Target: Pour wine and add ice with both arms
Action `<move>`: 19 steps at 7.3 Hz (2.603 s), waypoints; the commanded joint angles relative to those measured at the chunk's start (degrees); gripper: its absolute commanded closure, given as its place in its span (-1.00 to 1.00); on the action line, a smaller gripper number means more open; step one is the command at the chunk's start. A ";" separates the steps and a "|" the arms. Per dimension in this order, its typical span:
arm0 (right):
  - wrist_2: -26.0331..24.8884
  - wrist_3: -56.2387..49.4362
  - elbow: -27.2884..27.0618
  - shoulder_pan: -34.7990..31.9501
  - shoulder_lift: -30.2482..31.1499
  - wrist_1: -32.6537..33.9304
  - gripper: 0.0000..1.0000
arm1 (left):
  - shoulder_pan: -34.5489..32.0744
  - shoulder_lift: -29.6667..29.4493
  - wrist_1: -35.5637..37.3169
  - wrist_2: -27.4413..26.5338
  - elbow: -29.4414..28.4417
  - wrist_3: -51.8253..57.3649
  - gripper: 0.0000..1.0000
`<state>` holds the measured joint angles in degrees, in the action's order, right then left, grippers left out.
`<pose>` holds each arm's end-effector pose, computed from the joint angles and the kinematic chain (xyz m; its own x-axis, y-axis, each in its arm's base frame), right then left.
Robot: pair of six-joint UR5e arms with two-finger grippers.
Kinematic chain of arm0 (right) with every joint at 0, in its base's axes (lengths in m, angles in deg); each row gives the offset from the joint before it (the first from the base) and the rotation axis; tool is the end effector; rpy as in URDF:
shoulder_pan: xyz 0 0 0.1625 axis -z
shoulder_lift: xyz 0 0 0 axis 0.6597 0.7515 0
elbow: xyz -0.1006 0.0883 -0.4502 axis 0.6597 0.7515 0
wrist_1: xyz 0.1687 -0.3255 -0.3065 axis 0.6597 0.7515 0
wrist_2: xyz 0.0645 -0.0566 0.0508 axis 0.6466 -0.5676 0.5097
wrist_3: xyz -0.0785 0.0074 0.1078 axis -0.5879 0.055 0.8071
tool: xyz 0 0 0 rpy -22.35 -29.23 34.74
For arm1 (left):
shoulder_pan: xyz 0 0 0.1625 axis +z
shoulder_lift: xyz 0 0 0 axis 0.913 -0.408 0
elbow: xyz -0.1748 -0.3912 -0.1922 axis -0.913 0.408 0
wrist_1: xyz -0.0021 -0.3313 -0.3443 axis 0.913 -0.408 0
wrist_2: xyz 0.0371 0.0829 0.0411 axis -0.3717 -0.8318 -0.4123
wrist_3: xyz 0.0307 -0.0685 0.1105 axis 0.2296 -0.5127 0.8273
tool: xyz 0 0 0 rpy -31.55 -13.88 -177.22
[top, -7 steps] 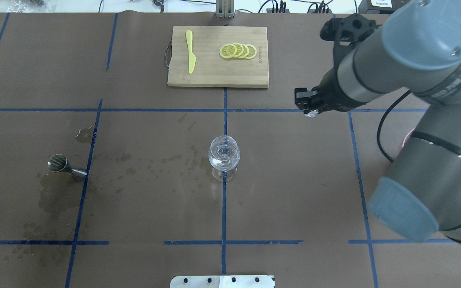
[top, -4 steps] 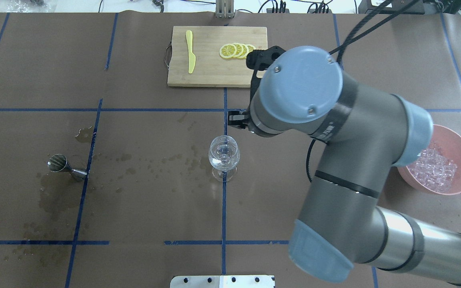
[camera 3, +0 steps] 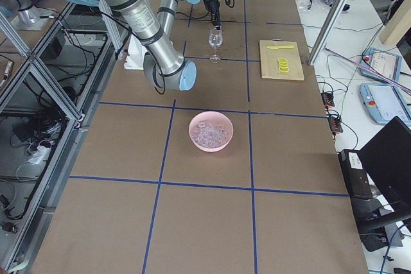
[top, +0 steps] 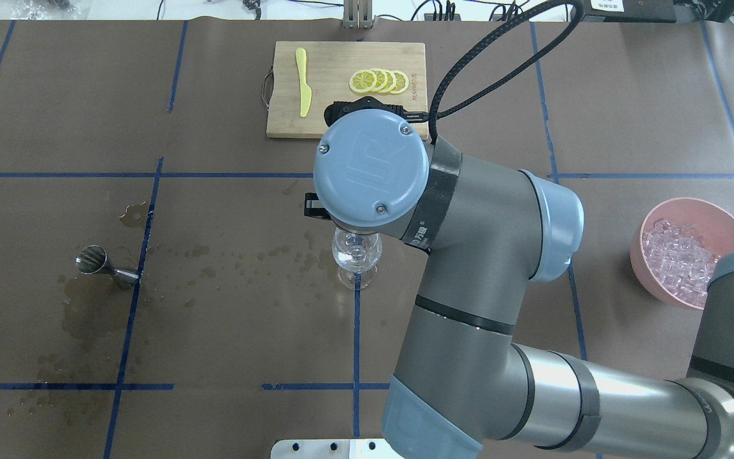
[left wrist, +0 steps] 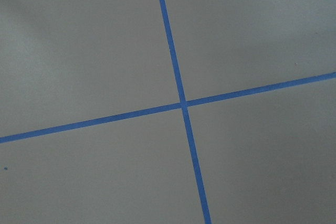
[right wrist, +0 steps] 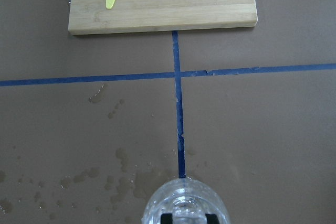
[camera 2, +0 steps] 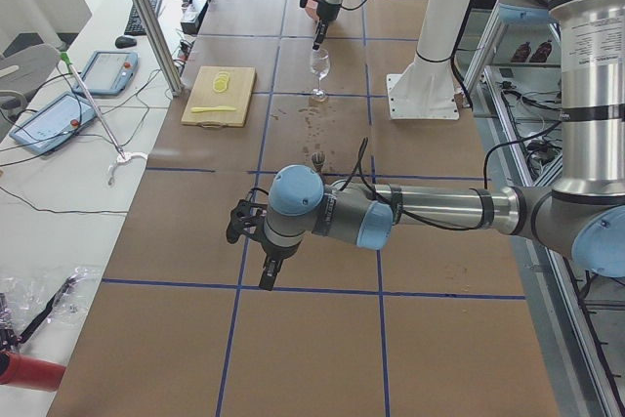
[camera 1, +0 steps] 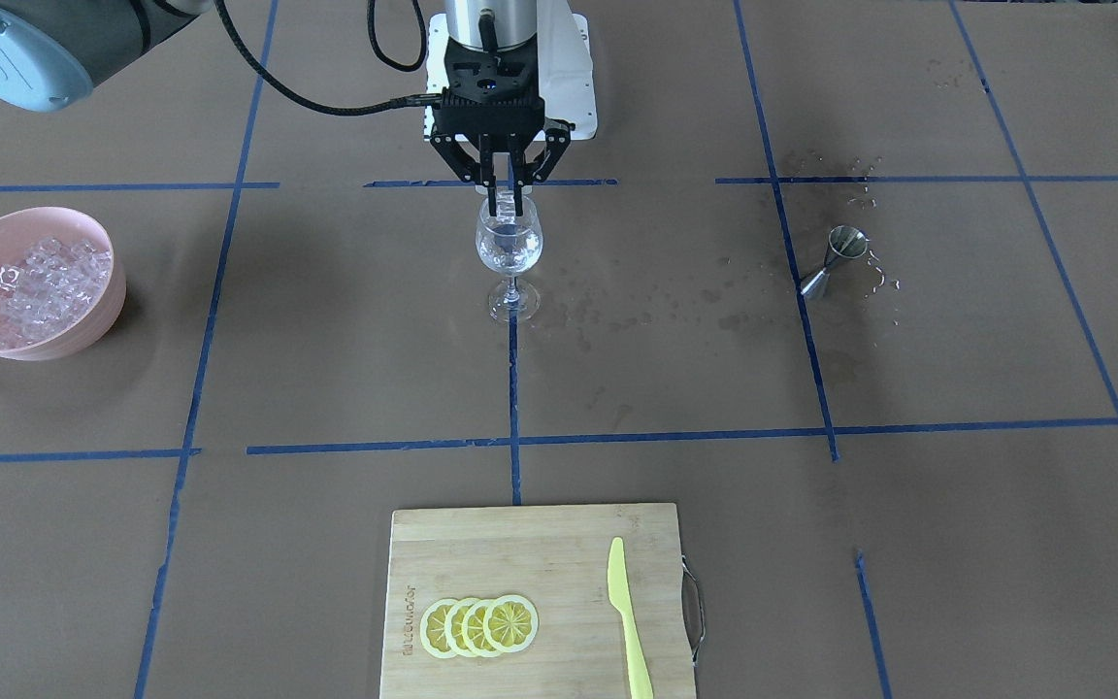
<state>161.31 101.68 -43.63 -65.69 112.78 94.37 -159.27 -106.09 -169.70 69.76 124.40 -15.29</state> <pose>-0.5782 -0.4048 0.0498 0.6960 0.0539 0.7161 -0.2354 0.9592 0.1566 -0.0689 -0.5112 0.6762 0.7188 0.1883 -0.6693 0.0285 0.9538 0.2990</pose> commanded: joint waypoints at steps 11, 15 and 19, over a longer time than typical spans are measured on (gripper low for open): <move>10.93 -17.49 -8.24 -13.32 10.90 1.12 -1.00 | 0.01 0.28 0.09 0.09 -0.09 0.07 -1.00; 28.96 -54.05 -9.75 -36.09 30.82 -3.95 -1.00 | 0.01 0.28 0.00 0.09 -0.09 0.07 -1.00; 36.83 -76.28 -4.06 -58.69 56.67 -10.48 -1.00 | -0.07 0.46 0.00 0.18 0.09 0.07 -1.00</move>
<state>197.21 29.07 -49.77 -118.00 161.77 85.01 -159.34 -105.70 -169.70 69.90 124.51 -15.22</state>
